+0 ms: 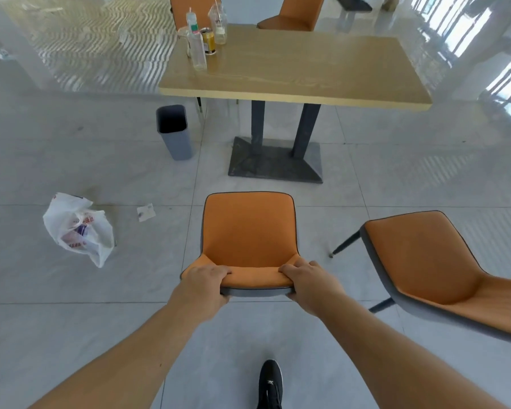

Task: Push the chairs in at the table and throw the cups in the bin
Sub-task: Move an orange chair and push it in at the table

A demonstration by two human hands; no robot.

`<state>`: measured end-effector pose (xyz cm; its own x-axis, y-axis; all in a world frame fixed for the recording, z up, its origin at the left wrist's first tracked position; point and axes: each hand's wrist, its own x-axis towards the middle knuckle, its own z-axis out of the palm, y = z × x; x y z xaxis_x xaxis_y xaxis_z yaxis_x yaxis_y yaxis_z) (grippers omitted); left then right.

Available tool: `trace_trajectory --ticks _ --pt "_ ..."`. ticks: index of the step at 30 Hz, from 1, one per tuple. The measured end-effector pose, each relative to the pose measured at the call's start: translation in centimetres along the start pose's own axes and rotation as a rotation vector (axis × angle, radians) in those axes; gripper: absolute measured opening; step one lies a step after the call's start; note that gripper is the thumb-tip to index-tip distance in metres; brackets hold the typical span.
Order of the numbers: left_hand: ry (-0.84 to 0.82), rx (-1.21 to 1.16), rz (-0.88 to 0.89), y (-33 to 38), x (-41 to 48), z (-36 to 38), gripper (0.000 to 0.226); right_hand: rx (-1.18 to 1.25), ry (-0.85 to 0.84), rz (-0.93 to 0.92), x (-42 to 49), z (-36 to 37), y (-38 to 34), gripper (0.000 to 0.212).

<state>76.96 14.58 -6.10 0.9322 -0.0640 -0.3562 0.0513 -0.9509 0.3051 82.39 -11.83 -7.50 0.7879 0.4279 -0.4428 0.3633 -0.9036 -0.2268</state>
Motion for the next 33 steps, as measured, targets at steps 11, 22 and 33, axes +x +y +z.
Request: trace_trajectory --ticks 11,22,33 --pt "0.012 0.059 -0.011 -2.5 16.4 -6.5 0.042 0.02 0.083 0.005 15.3 -6.9 3.8 0.037" --pt "0.023 0.114 0.053 -6.4 32.4 -13.6 0.042 0.07 0.094 0.076 29.8 -14.6 5.3 0.037" --pt "0.031 0.121 0.078 -7.5 41.5 -16.9 0.046 0.014 0.037 0.189 38.4 -19.4 7.2 0.03"
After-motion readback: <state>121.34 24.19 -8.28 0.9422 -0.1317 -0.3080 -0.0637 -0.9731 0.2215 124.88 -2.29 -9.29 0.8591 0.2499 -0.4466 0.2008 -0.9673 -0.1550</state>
